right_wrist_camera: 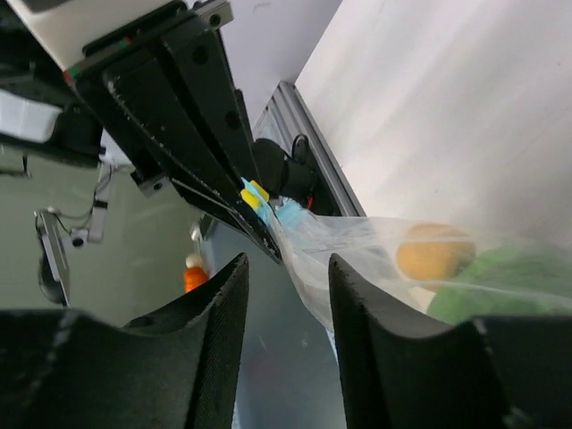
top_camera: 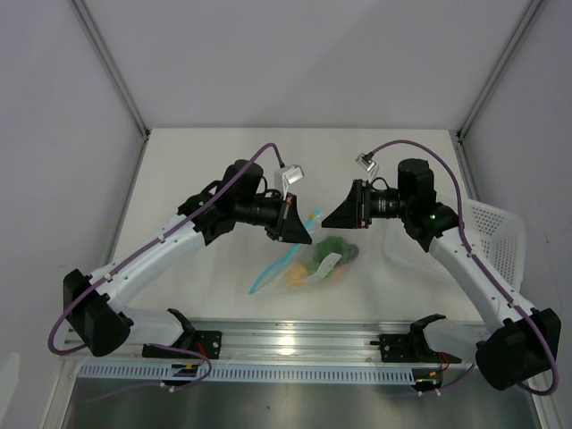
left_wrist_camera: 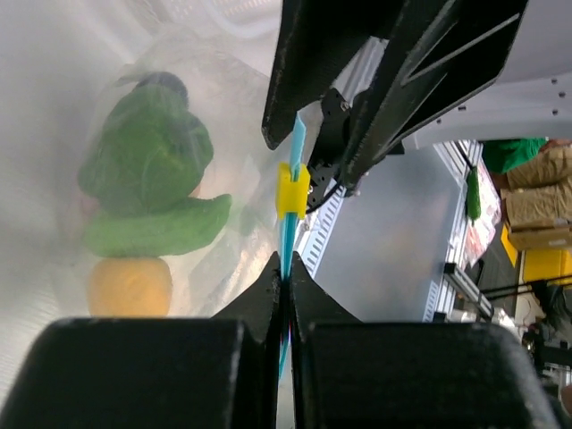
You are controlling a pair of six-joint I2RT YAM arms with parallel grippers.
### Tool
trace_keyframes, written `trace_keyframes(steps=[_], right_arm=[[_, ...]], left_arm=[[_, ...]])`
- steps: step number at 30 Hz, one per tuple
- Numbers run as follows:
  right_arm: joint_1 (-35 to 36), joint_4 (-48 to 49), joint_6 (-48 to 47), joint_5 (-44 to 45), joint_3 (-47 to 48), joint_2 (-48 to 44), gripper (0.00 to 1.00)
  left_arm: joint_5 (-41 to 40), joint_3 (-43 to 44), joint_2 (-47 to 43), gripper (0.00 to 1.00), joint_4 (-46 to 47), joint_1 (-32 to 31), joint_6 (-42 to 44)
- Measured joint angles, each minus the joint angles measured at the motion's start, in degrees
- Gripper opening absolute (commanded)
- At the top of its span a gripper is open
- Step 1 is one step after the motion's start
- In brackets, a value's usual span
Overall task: Place the food in the zip-top bag and seal the zipper
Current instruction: Zip the zipper food storage bag at the center of the board.
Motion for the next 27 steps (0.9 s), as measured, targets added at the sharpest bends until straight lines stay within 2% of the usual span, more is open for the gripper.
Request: trace_keyframes(steps=[3, 6, 9, 12, 20, 23, 27], right_arm=[[0.0, -0.9, -3.7, -3.0, 0.6, 0.9, 0.47], [0.0, -1.6, -6.6, -5.5, 1.2, 2.1, 0.46], [0.0, -2.1, -9.0, -8.0, 2.0, 3.8, 0.41], [0.1, -2.2, -11.2, -9.9, 3.5, 5.6, 0.32], [2.1, -1.9, -13.9, -14.1, 4.6, 8.1, 0.26], [3.1, -1.8, -14.3, -15.1, 4.6, 8.8, 0.13], [3.8, -1.8, -14.6, -16.0, 4.6, 9.1, 0.09]], left_arm=[[2.3, 0.0, 0.2, 0.01, -0.8, 0.3, 1.5], [4.5, 0.2, 0.9, 0.00, -1.7, 0.4, 2.6], [6.6, 0.5, 1.9, 0.01, -2.7, 0.4, 3.5], [7.8, 0.7, 2.3, 0.01, -3.3, 0.4, 4.3], [9.4, 0.9, 2.6, 0.01, -4.6, 0.6, 5.5], [9.8, 0.9, 2.6, 0.00, -4.8, 0.7, 5.8], [10.1, 1.1, 2.7, 0.01, -5.0, 1.1, 6.0]])
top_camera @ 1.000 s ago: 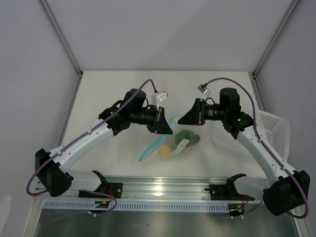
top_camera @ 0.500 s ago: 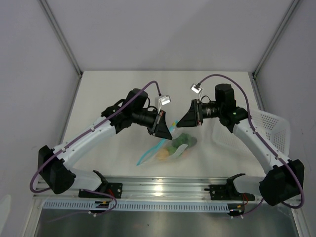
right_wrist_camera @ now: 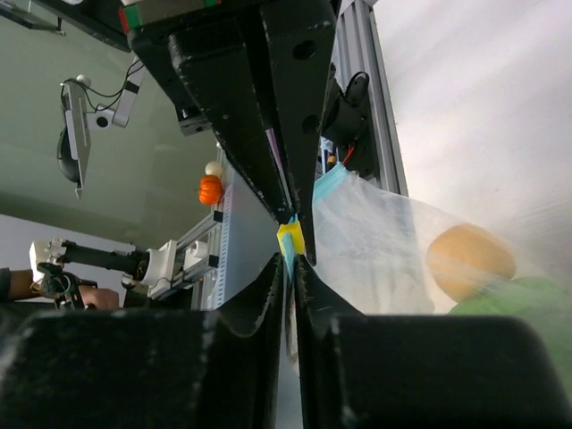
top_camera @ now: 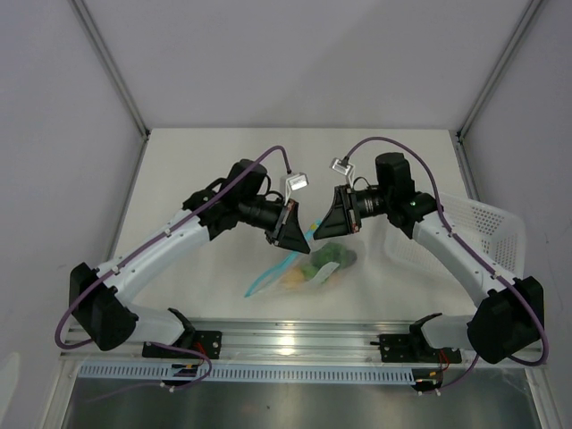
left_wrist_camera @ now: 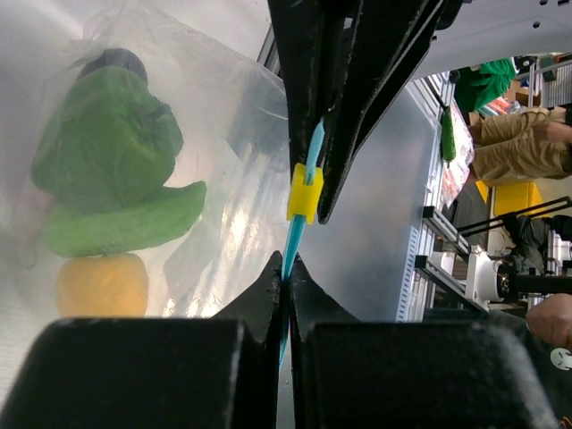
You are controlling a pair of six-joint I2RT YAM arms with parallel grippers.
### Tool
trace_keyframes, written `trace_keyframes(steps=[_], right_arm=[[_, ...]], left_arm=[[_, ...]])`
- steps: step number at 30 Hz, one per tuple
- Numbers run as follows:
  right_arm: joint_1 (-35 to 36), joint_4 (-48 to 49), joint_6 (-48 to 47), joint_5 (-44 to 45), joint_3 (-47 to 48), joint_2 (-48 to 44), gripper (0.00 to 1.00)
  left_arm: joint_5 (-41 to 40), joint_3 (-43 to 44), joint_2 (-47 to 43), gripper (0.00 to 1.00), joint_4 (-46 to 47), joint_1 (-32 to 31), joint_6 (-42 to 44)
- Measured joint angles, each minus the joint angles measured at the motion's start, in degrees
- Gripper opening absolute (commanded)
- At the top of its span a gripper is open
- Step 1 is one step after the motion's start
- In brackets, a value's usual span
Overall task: Place the food in the zip-top bag and seal the zipper
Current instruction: Zip the zipper food storage bag at the center of the board.
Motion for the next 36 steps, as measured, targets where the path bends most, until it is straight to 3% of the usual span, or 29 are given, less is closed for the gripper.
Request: trace_keyframes(steps=[3, 7, 8, 10, 12, 15, 20, 25, 36], right_arm=[[0.1, 0.0, -0.5, -0.3, 0.0, 0.0, 0.00], [0.3, 0.2, -0.6, -0.2, 0.0, 0.0, 0.00], [0.4, 0.2, -0.6, -0.1, 0.0, 0.0, 0.00], [0.6, 0.0, -0.9, 0.6, 0.0, 0.0, 0.00], [1.0, -0.3, -1.3, 1.4, 0.0, 0.0, 0.00], [1.7, -0.1, -1.4, 2.8, -0.4, -0.1, 0.00], [1.9, 2.7, 1.6, 4.5, -3.0, -1.2, 0.00], [2.1, 5.8, 5.0, 5.1, -4.2, -2.1, 0.00], [2.1, 8.7, 7.6, 5.4, -4.2, -2.5, 0.00]], left_arm=[[0.3, 0.0, 0.0, 0.01, 0.0, 0.5, 0.0], [0.8, 0.0, 0.0, 0.02, 0.0, 0.9, 0.0], [0.8, 0.0, 0.0, 0.11, 0.0, 1.0, 0.0], [0.8, 0.0, 0.0, 0.17, 0.0, 1.2, -0.1], [0.8, 0.0, 0.0, 0.30, 0.8, 1.7, -0.7], [0.6, 0.2, 0.0, 0.35, 2.5, 2.4, -2.6], [-0.6, 0.2, -0.7, 0.34, 6.6, 2.7, -5.0], [-0.7, 0.2, -1.6, 0.23, 11.4, 2.8, -6.9], [-0.3, 0.2, -1.6, 0.21, 13.5, 3.1, -8.1]])
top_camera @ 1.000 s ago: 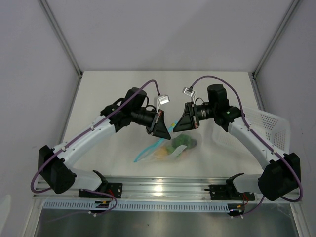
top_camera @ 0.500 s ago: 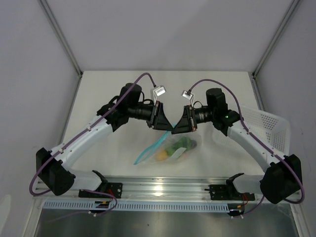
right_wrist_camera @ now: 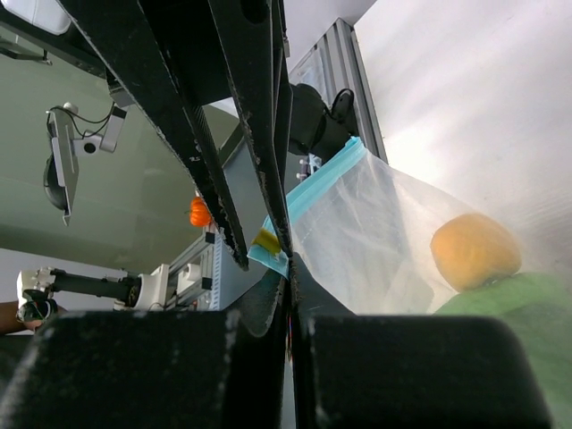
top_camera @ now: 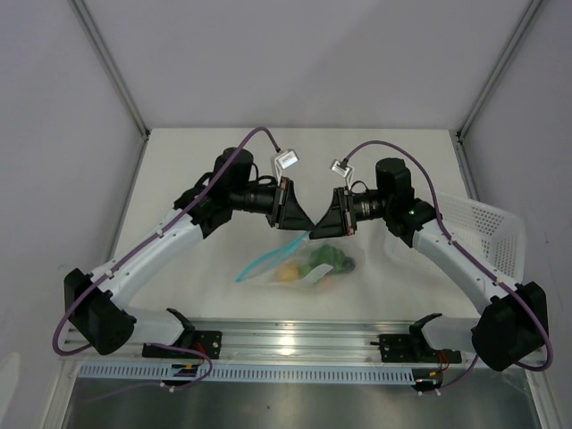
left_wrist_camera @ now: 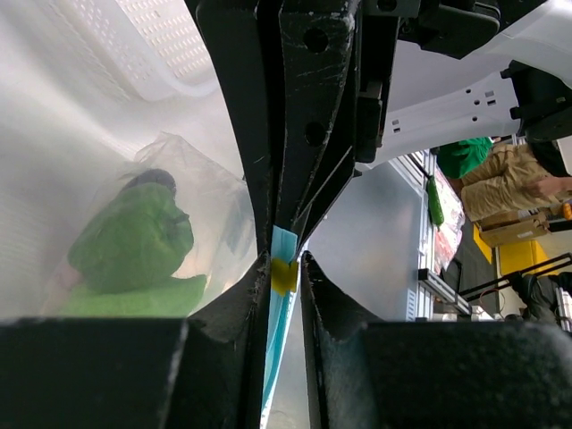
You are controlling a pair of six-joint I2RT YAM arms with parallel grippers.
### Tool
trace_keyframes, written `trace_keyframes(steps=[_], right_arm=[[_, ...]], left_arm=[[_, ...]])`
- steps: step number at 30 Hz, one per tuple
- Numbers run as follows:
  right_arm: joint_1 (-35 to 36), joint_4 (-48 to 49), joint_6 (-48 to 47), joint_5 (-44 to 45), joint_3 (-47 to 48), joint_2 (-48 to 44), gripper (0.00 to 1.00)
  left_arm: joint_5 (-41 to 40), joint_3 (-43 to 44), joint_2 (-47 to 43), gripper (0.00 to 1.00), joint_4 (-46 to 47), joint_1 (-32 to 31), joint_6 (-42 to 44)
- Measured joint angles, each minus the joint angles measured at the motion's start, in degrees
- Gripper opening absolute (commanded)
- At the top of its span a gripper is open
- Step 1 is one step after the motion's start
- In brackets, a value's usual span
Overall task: Place the food in the zip-top bag and seal the zipper
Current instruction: Zip the zipper food storage bag at the center of the board.
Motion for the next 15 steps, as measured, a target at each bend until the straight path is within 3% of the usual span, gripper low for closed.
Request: trace_keyframes(steps=[6, 8, 11, 15], right_arm=[[0.0, 1.8, 1.6, 0.0, -0.5, 0.0, 0.00], [0.0, 2.0, 2.1, 0.0, -0.5, 0.0, 0.00], [0.0, 2.3, 2.4, 0.1, -0.6, 0.0, 0.00], [-0.1, 2.3, 2.5, 0.6, -0.7, 0.0, 0.00]], left_arm=[[-0.6, 0.0, 0.0, 0.35, -1.4, 0.0, 0.7], [-1.1, 0.0, 0.0, 0.35, -2.3, 0.0, 0.9], [-2.1, 0.0, 0.0, 0.29, -3.3, 0.0, 1.1], [-2.8, 0.0, 0.0, 0.12, -3.9, 0.0, 1.2]])
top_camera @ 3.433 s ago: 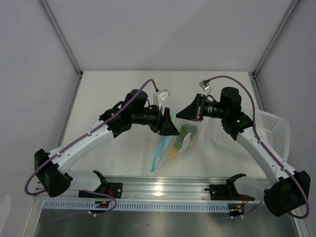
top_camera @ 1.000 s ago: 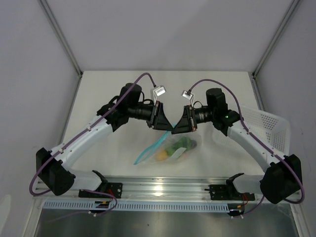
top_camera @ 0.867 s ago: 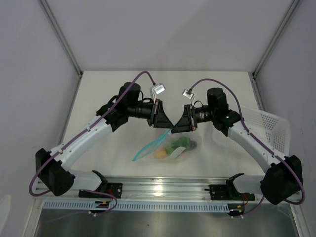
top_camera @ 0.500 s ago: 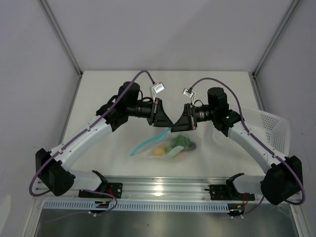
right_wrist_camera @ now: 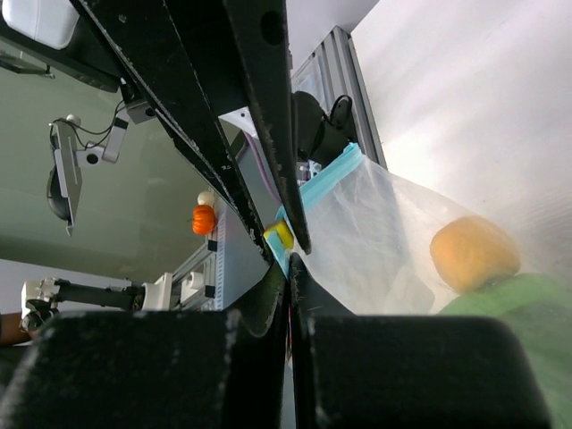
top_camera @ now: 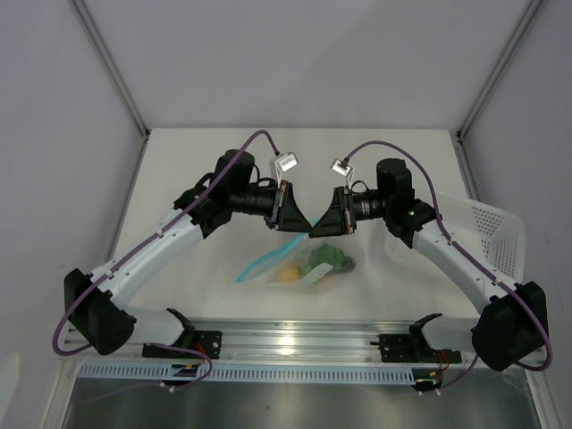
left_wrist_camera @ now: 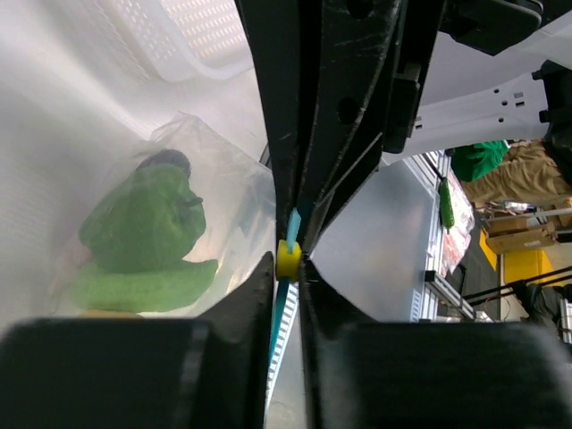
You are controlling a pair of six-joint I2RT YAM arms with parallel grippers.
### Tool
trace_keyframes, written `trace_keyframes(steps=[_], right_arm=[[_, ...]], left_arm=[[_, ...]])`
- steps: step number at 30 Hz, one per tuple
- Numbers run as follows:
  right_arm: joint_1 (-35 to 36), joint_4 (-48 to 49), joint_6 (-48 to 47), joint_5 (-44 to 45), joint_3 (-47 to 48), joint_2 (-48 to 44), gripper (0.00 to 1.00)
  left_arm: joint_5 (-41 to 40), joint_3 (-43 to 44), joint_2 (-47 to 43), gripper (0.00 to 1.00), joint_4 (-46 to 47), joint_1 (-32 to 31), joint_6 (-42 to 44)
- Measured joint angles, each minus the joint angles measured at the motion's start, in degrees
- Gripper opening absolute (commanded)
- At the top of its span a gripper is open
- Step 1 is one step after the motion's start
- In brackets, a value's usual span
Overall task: Place the food in the zip-top bag and seal the zipper
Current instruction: Zip the zipper food storage bag at the center of the board.
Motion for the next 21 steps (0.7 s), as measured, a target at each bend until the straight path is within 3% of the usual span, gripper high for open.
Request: trace_keyframes(steps=[3, 11, 21], right_arm=[[0.0, 0.0, 0.0, 0.7, -0.1, 0.0, 0.00], [0.0, 1.4, 1.3, 1.4, -0.8, -0.3, 0.00], [-0.3, 10.1, 11.5, 4.4, -3.7, -1.1, 0.00]], left_arm=[[-0.1, 0.0, 0.0, 0.01, 0.0, 0.0, 0.0], [0.0, 0.0, 0.0, 0.01, -0.1, 0.1, 0.1], [0.0, 1.4, 0.1, 0.01, -1.8, 0.5, 2.3]])
